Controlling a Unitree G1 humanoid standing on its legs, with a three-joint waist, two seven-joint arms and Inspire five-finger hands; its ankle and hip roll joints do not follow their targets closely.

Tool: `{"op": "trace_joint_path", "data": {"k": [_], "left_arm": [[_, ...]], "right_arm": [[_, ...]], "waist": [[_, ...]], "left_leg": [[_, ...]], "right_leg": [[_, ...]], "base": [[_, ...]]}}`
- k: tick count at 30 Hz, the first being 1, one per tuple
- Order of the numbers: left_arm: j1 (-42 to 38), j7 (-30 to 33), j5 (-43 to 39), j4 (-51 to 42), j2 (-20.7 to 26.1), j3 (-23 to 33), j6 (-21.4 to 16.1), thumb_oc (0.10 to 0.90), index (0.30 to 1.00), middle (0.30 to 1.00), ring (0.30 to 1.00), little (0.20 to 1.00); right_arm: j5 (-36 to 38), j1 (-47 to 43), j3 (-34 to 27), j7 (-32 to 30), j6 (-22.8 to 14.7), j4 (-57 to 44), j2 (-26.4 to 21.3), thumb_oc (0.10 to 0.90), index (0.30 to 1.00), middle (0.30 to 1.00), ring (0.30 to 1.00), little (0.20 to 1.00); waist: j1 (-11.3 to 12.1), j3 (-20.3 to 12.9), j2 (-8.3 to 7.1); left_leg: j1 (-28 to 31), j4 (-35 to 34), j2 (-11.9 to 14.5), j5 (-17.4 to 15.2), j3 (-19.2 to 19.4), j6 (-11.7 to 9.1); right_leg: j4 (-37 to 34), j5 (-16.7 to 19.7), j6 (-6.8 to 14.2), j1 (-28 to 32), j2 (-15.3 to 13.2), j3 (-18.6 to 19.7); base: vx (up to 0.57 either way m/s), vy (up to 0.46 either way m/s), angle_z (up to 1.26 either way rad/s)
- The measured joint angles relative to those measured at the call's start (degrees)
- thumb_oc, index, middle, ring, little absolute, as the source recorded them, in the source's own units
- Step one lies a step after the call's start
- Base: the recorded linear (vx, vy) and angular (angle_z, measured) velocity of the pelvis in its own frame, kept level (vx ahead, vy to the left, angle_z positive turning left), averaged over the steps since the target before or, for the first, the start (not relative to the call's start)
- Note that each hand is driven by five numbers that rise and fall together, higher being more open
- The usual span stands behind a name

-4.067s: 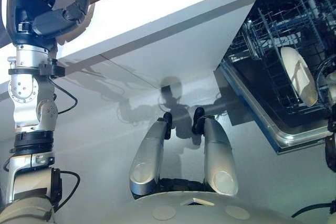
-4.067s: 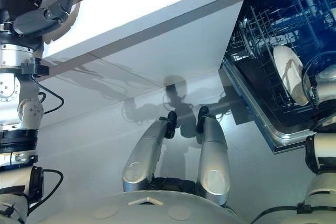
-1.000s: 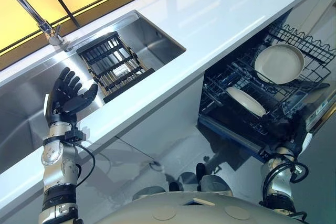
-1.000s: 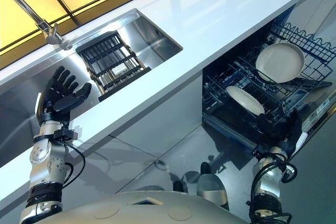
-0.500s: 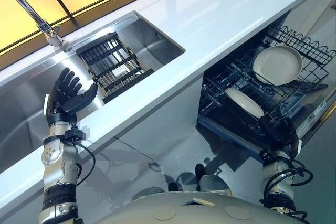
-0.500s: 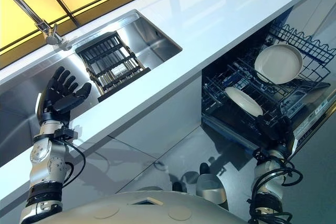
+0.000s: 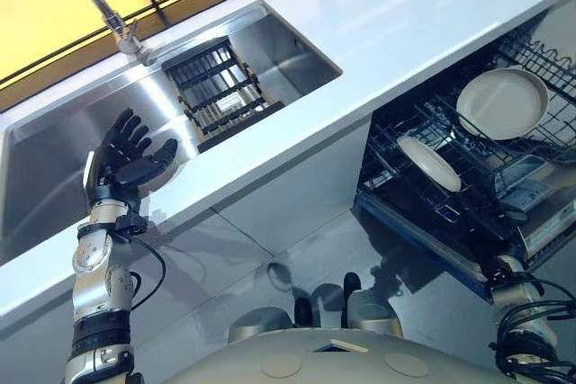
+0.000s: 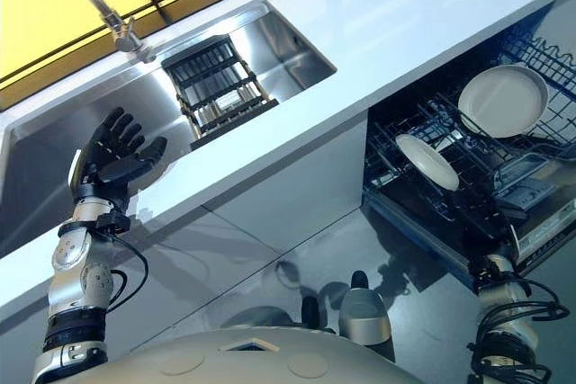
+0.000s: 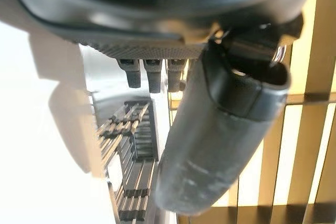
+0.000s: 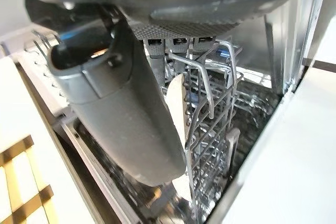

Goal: Pick up plates and place into dishwasher.

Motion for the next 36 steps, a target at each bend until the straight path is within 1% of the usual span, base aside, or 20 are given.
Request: {"op": "trace_joint_path", "data": {"k": [2, 5, 7, 8, 9, 10, 11, 13, 15, 17, 18, 21, 23, 27, 30, 31, 33, 34, 35, 36], "left_arm": [[-0.1, -0.2, -0.9, 0.0, 1.5, 0.0, 0.4, 0.800, 0.900, 0.900, 0.900, 0.900], [-0.1, -0.3, -2.1, 0.5, 4.7, -0.7, 0.8, 0.800, 0.900, 0.900, 0.900, 0.900], [-0.1, -1.1, -4.1, 2.5, 7.9, -1.6, 0.8, 0.800, 0.900, 0.900, 0.900, 0.900], [-0.5, -1.5, -5.3, 4.0, 9.5, -2.3, 0.7, 0.800, 0.900, 0.900, 0.900, 0.900], [-1.1, -2.1, -6.4, 5.3, 10.3, -2.5, 0.7, 0.800, 0.900, 0.900, 0.900, 0.900], [-1.7, -2.7, -7.7, 6.4, 11.4, -2.7, 0.2, 0.800, 0.900, 0.900, 0.900, 0.900], [-1.9, -3.3, -8.9, 6.9, 12.4, -2.7, -0.2, 0.800, 0.900, 0.900, 0.900, 0.900], [-2.4, -3.5, -10.0, 7.4, 13.3, -2.6, -1.2, 0.800, 0.900, 0.900, 0.900, 0.900], [-2.0, -3.8, -10.2, 7.3, 13.1, -2.6, -2.1, 0.800, 0.900, 0.900, 0.900, 0.900], [-1.8, -3.7, -10.1, 6.8, 12.0, -1.8, -2.3, 0.800, 0.900, 0.900, 0.900, 0.900], [-1.8, -3.1, -9.5, 6.1, 9.8, -0.7, -2.8, 0.800, 0.900, 0.900, 0.900, 0.900], [-1.0, -2.4, -8.2, 2.8, 4.6, 1.1, -3.6, 0.800, 0.900, 0.900, 0.900, 0.900], [0.1, -2.3, -5.7, -0.7, 1.4, 2.6, -4.0, 0.800, 0.900, 0.900, 0.900, 0.900], [4.6, -3.0, -3.1, -4.7, -1.0, 4.8, -5.4, 0.800, 0.900, 0.900, 0.900, 0.900], [5.2, -3.5, -2.1, -4.4, -1.6, 6.3, -7.0, 0.800, 0.900, 0.900, 0.900, 0.900], [5.4, -3.9, -2.1, -4.4, -1.8, 7.2, -7.4, 0.800, 0.900, 0.900, 0.900, 0.900], [5.4, -3.9, -2.1, -4.2, -1.9, 8.5, -8.0, 0.800, 0.900, 0.900, 0.900, 0.900], [5.4, -4.0, -2.2, -3.7, -1.9, 9.2, -8.9, 0.800, 0.900, 0.900, 0.900, 0.900], [5.4, -4.1, -2.2, -3.4, -1.9, 10.0, -9.5, 0.800, 0.900, 0.900, 0.900, 0.900], [5.4, -4.1, -2.2, -3.4, -1.8, 10.7, -9.8, 0.800, 0.900, 0.900, 0.900, 0.900]], "right_arm": [[2.3, -1.2, 0.6, 0.0, 3.1, -0.4, -1.8, 0.800, 0.900, 0.900, 0.900, 0.900], [8.0, -4.2, 4.1, -0.8, 5.4, -0.4, -3.6, 0.800, 0.900, 0.900, 0.900, 0.900], [12.8, -8.9, 9.7, -4.0, 5.9, -0.4, -4.9, 0.800, 0.900, 0.900, 0.900, 0.900], [13.9, -11.9, 13.6, -7.2, 5.3, -0.4, -5.6, 0.800, 0.900, 0.900, 0.900, 0.900], [14.8, -13.9, 15.5, -9.9, 4.2, 0.0, -5.8, 0.800, 0.900, 0.900, 0.900, 0.900], [16.2, -14.8, 17.8, -13.5, 1.9, 0.1, -5.8, 0.800, 0.900, 0.900, 0.900, 0.900], [17.5, -14.9, 18.4, -15.2, -1.0, 0.1, -5.3, 0.800, 0.900, 0.900, 0.900, 0.900], [17.5, -14.9, 18.3, -16.2, -6.9, -0.2, -2.6, 0.800, 0.900, 0.900, 0.900, 0.900], [10.4, -14.9, 17.7, -20.0, -11.0, -1.8, 0.5, 0.800, 0.900, 0.900, 0.900, 0.900], [5.2, -14.9, 16.9, -21.0, -11.3, -3.4, 1.8, 0.800, 0.900, 0.900, 0.900, 0.900], [-0.3, -14.5, 15.7, -21.0, -11.0, -4.8, 3.0, 0.800, 0.900, 0.900, 0.900, 0.900], [-6.1, -12.7, 14.1, -21.0, -10.7, -7.5, 4.2, 0.800, 0.900, 0.900, 0.900, 0.900], [-9.8, -9.9, 10.4, -18.2, -9.9, -10.0, 6.4, 0.800, 0.900, 0.900, 0.900, 0.900], [-15.7, -6.8, 6.2, -12.6, -9.8, -11.3, 7.7, 0.800, 0.900, 0.900, 0.900, 0.900], [-20.2, -4.0, 3.8, -10.6, -11.1, -12.5, 9.3, 0.800, 0.900, 0.900, 0.900, 0.900], [-21.9, -3.4, 3.3, -10.5, -11.2, -12.8, 9.5, 0.800, 0.900, 0.900, 0.900, 0.900], [-23.5, -1.7, 3.1, -9.8, -11.2, -12.8, 9.7, 0.800, 0.900, 0.900, 0.900, 0.900], [-24.6, -0.2, 3.1, -9.1, -11.1, -12.7, 9.8, 0.800, 0.900, 0.900, 0.900, 0.900], [-25.1, 1.3, 3.1, -8.5, -10.8, -12.6, 9.9, 0.800, 0.900, 0.900, 0.900, 0.900], [-25.1, 2.7, 2.9, -8.1, -10.8, -12.5, 10.1, 0.800, 0.900, 0.900, 0.900, 0.900]], "waist": [[1.3, 0.4, -0.55], [2.9, 0.9, -1.49], [4.3, 1.0, -1.66], [5.2, 1.1, -1.64], [5.8, 1.1, -1.58], [6.4, 1.1, -1.58], [7.2, 1.2, -1.73], [7.4, 1.6, -2.15], [8.0, 2.3, -2.43], [8.3, 3.2, -2.27], [8.3, 3.6, -1.75], [8.3, 4.0, -1.01], [9.2, 4.1, -0.99], [9.0, 4.0, -1.02], [8.1, 4.1, -1.65], [7.9, 4.0, -1.99], [7.6, 3.6, -2.72], [7.2, 3.1, -3.67], [6.8, 2.4, -4.09], [6.4, 1.8, -5.14]], "left_leg": [[-0.6, 0.9, 0.0, -0.1, -0.9, -0.3], [-0.8, 1.3, 0.3, 0.1, -2.3, -0.9], [-0.9, 1.6, 0.7, 0.6, -2.9, -2.1], [-1.0, 1.6, 0.8, 0.6, -3.6, -2.2], [-1.2, 1.7, 0.8, 0.6, -4.2, -2.2], [-2.0, 1.7, 0.9, 0.6, -5.4, -2.2], [-3.0, 1.7, 0.9, 0.7, -6.3, -2.3], [-5.1, 3.2, 0.9, 0.9, -6.9, -2.9], [-6.4, 5.4, 0.4, 0.7, -6.6, -3.2], [-6.7, 6.9, -0.1, 0.7, -6.4, -3.2], [-6.7, 7.0, -0.1, 0.6, -6.4, -3.1], [-6.8, 7.3, -0.1, 0.7, -6.3, -3.0], [-6.2, 6.4, 0.0, 0.6, -5.3, -3.2], [-4.1, 4.9, 0.2, 0.1, -2.2, -2.5], [-3.6, 4.4, 0.0, -0.2, -0.8, -2.0], [-3.4, 4.0, 0.1, -0.3, 0.2, -1.9], [-2.6, 2.8, 0.4, -0.3, 1.4, -1.8], [-2.4, 2.4, 0.5, -0.3, 2.1, -1.7], [-2.4, 2.3, 0.6, -0.4, 2.8, -1.6], [-2.4, 1.9, 0.7, -0.4, 3.4, -1.5]], "right_leg": [[2.8, -1.5, -0.7, -1.0, -0.6, -1.3], [4.0, -2.2, -1.6, -1.0, -1.3, -4.4], [4.7, -2.6, -2.2, -0.9, -1.4, -6.3], [4.9, -2.7, -2.3, -1.0, -1.4, -6.7], [4.9, -2.8, -2.4, -1.0, -1.4, -7.3], [4.7, -2.9, -2.6, -1.4, -1.5, -8.4], [4.5, -3.0, -2.8, -2.0, -1.7, -9.6], [4.6, -3.5, -3.7, -2.9, -2.4, -12.2], [4.4, -3.7, -4.1, -3.0, -2.9, -12.8], [4.3, -3.6, -3.9, -3.0, -2.8, -12.7], [4.3, -3.6, -3.9, -3.0, -2.2, -12.4], [4.3, -3.7, -4.0, -3.0, -1.2, -11.8], [4.5, -3.9, -4.2, -3.2, -0.3, -10.3], [4.7, -3.8, -3.8, -3.5, 1.1, -4.5], [4.3, -3.2, -3.1, -3.9, 2.8, 2.1], [3.8, -3.1, -2.5, -4.0, 3.4, 3.6], [2.7, -2.7, -1.9, -3.7, 3.9, 5.1], [2.2, -2.4, -1.7, -3.7, 4.1, 5.8], [1.8, -2.2, -1.6, -3.6, 4.3, 6.4], [1.2, -1.8, -1.2, -3.7, 4.4, 6.8]], "base": [[0.13, -0.026, 0.26], [0.10, -0.023, 0.23], [0.04, -0.006, 0.09], [0.01, -0.003, 0.09], [-0.01, -0.009, 0.29], [-0.04, -0.017, 0.43], [-0.05, -0.026, 0.52], [-0.04, -0.030, 0.49], [-0.01, -0.016, 0.19], [0.01, -0.013, -0.17], [0.02, -0.008, -0.22], [0.00, 0.019, -0.15], [-0.05, 0.014, -0.31], [-0.11, -0.021, -0.33], [-0.20, -0.031, -0.16], [-0.21, -0.023, -0.30], [-0.17, -0.015, -0.34], [-0.15, -0.026, -0.31], [-0.14, -0.037, -0.31], [-0.16, -0.053, -0.26]]}}
